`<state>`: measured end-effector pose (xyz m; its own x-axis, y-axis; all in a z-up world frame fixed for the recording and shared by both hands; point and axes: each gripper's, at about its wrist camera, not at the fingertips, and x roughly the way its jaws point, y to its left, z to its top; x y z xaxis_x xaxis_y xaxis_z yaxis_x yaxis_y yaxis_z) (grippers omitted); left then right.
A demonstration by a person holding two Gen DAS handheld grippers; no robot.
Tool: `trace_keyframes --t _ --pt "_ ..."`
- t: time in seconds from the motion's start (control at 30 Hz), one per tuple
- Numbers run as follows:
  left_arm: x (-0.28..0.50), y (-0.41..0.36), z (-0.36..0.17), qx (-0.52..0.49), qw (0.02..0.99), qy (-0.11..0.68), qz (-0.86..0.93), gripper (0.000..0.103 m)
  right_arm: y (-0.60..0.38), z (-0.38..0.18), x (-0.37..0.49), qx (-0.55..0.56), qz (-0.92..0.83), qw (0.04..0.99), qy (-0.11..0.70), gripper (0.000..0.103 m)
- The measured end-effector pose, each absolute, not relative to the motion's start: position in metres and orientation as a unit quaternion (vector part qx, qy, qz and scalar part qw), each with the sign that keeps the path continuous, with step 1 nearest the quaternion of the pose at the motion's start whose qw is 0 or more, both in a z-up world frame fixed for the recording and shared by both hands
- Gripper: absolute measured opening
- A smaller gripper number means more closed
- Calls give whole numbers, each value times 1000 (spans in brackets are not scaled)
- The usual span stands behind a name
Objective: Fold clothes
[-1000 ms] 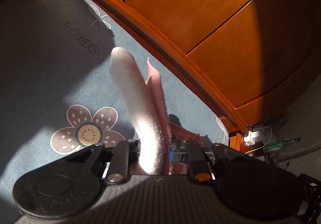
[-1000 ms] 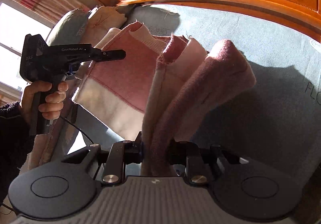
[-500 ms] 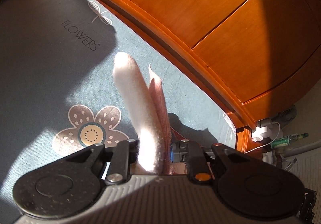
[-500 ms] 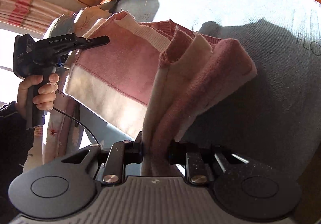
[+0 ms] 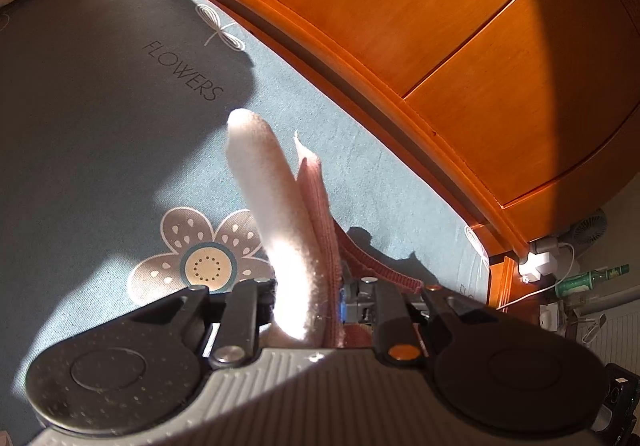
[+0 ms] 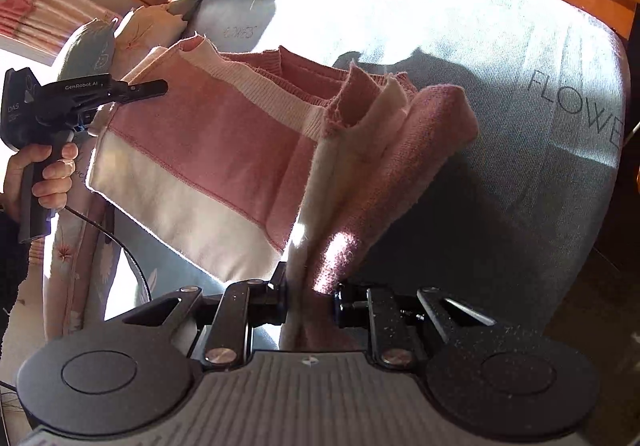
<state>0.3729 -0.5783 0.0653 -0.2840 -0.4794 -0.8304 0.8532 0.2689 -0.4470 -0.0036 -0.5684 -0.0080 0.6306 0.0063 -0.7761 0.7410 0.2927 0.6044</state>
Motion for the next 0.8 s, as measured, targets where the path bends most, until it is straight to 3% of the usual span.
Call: trace_keyframes --t 0.5,0.8 --pt "382 -604 20 232 606 529 -546 18 -556 -76 -26 562 -321 651 397 25" --pt "383 -597 18 291 626 491 -531 26 -553 -79 -38 530 -343 648 426 44"
